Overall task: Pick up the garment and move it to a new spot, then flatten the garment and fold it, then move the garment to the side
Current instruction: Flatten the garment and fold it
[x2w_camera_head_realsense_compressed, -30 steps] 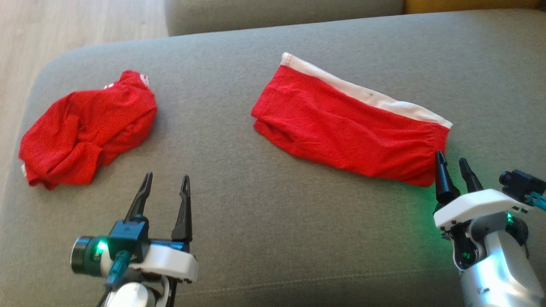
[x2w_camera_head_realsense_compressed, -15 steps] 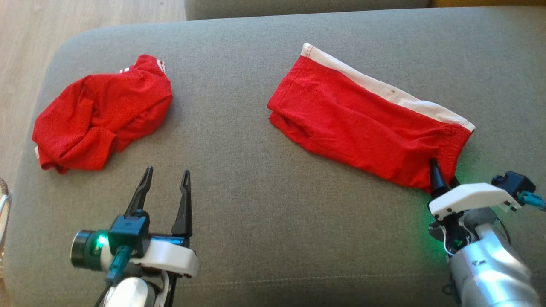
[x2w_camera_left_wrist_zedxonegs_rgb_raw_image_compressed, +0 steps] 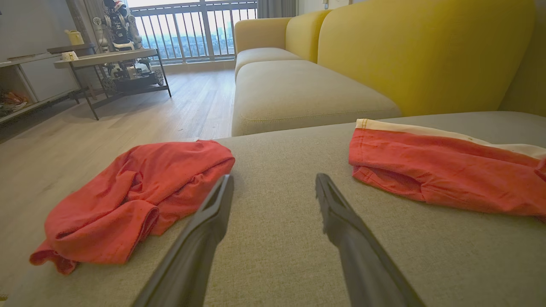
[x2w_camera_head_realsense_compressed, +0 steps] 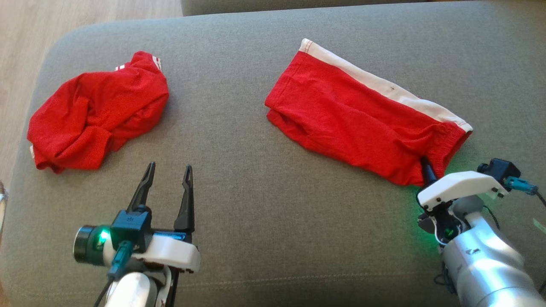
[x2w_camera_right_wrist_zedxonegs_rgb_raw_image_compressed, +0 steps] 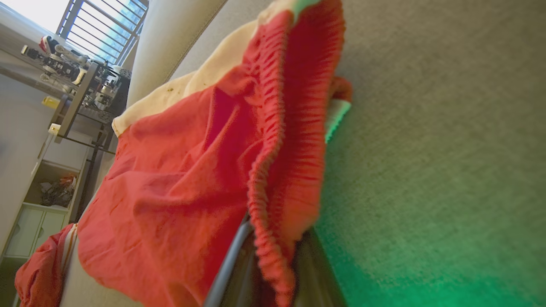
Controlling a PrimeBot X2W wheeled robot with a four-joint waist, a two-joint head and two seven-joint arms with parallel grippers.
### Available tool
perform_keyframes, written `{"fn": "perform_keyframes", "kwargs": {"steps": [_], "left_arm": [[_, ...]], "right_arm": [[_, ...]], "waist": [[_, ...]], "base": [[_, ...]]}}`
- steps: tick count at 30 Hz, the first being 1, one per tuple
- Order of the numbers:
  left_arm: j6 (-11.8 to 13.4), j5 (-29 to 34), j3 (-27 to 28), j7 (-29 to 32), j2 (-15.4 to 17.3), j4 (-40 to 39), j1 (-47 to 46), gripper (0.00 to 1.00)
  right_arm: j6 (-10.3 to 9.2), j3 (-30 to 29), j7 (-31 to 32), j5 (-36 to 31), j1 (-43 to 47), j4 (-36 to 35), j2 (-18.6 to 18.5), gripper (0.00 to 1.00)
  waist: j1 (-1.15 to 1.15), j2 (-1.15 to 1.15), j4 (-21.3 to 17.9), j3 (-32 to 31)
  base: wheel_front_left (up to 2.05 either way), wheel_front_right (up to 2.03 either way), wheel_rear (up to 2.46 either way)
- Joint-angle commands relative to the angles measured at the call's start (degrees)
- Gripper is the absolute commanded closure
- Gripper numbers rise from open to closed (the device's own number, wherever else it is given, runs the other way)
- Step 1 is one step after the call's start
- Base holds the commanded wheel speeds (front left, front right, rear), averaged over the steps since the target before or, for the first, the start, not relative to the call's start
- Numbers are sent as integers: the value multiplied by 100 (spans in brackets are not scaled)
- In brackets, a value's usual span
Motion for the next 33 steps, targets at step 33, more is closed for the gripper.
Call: {"fn": "perform_keyframes", "kwargs": {"steps": [33], "left_arm": [[-228, 169, 230, -34, -318, 19, -542, 0]], "right_arm": [[-3, 658, 218, -3820, -1401, 244, -2538, 100]], "waist": [[0, 0, 427, 383]], "base": [[0, 0, 0]]}}
